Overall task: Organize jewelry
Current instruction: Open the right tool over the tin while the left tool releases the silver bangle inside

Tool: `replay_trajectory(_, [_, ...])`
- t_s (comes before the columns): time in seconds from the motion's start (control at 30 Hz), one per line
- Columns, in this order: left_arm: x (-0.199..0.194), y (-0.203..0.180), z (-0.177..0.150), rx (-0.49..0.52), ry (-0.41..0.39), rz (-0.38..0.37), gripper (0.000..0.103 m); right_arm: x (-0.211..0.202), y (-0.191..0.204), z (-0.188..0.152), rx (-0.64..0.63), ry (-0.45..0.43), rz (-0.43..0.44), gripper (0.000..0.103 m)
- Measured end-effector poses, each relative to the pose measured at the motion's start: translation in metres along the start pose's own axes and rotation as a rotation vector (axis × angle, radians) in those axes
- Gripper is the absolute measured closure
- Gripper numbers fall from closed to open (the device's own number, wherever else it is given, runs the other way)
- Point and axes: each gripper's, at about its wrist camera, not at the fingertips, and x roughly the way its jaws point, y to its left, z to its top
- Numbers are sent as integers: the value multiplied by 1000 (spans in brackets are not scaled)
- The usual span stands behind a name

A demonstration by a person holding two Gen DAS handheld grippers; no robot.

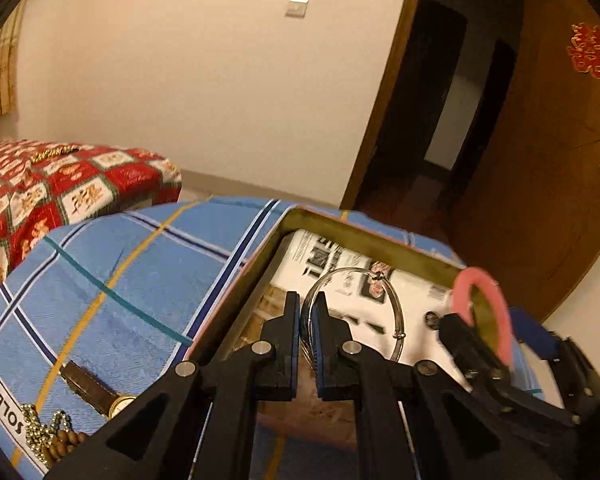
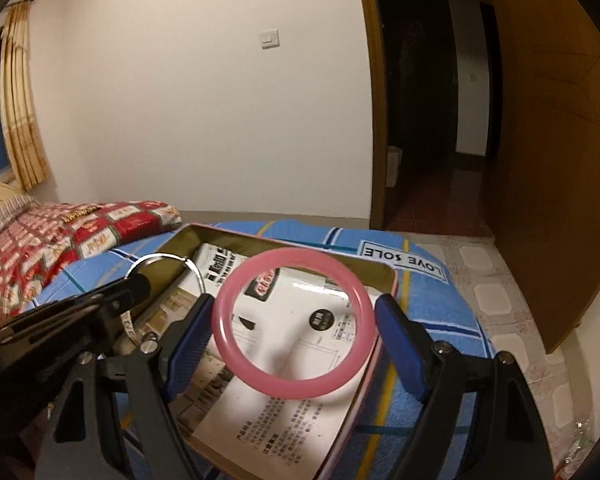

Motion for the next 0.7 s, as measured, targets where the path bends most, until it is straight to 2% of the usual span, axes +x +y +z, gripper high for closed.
replay_trajectory(0.2, [7,7,-6,-25,38,48,93,2,2,1,-18,9,3,19])
replay_trajectory(0.3, [0,6,-3,-25,19,62,80,2,2,1,-11,9,15,17])
replay_trajectory(0.5, [-45,7,1,-16,-89,114,42,-5,-3,4,33,-31,38,6])
replay_trajectory(0.7, [-77,14,-22,27,-117,162,40,-15,1,3,30,-72,48,4])
